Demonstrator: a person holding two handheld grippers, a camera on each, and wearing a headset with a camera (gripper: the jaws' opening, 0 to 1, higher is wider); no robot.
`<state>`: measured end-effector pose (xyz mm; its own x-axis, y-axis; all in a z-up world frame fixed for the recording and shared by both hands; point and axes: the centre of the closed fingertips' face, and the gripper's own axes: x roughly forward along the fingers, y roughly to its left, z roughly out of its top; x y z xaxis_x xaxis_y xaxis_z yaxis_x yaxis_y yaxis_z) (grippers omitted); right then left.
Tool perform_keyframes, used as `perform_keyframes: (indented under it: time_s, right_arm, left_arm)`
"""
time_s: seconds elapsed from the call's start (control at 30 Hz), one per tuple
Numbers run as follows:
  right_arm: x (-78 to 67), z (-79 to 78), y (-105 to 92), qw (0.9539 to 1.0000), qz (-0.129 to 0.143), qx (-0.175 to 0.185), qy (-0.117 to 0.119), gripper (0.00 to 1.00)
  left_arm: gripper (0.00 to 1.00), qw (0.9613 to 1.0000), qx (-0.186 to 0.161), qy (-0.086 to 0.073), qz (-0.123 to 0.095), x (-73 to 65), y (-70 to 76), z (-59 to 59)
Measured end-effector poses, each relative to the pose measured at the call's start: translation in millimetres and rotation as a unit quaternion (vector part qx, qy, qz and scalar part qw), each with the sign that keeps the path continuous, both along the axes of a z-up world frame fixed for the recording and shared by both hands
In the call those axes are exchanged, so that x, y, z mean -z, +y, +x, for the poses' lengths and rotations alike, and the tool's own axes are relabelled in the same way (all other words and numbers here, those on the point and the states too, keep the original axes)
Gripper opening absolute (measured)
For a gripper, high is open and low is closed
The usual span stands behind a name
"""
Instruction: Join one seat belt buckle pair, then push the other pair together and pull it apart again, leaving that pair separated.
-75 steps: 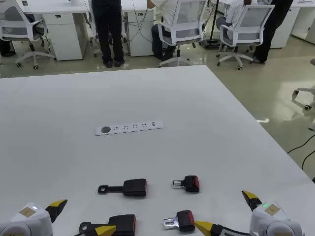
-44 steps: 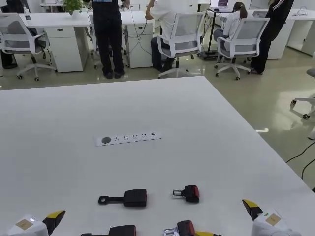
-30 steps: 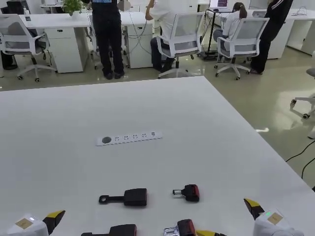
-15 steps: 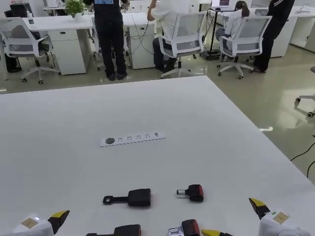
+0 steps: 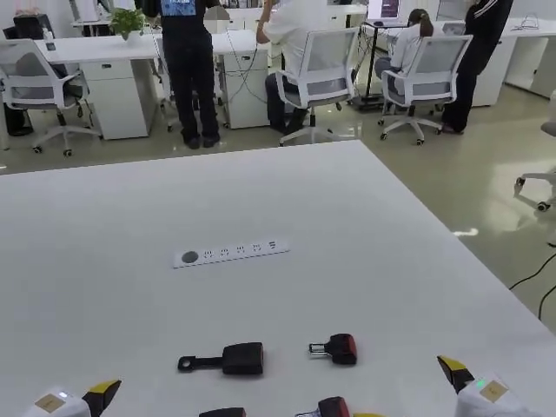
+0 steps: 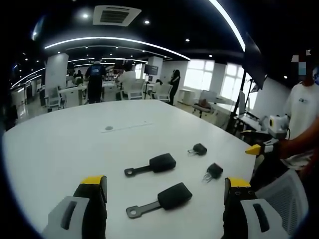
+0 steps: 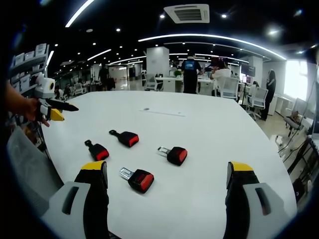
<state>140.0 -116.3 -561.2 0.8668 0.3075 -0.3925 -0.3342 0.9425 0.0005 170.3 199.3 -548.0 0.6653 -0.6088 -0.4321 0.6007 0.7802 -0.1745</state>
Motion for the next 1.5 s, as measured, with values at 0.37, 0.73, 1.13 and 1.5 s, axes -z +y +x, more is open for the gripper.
perform_keyframes:
  time_s: [0.37, 0.73, 1.13, 1.5]
  right_arm:
    - [1.1, -1.4, -0.1, 1.0, 0.002, 0.002, 0.003, 0.99]
    - [1.2, -1.3, -0.5, 1.0, 0.002, 0.003, 0.004, 0.99]
    - [5.0, -0.6, -3.1, 1.0, 0.004, 0.006, 0.006, 0.99]
    - [7.7, -0.2, -0.5, 0.9999, 0.006, 0.005, 0.008, 0.99]
  left_arm:
    - [1.0, 1.0, 0.003, 0.003, -0.001, 0.6, -6.9, 0.2]
    - [1.0, 1.0, 0.005, 0.005, -0.002, 2.8, -7.2, 1.7]
    - [1.0, 0.9999, 0.007, 0.008, -0.002, 7.0, -6.9, 2.8]
    - [1.0, 0.9999, 0.012, 0.008, -0.003, 8.6, -9.9, 4.8]
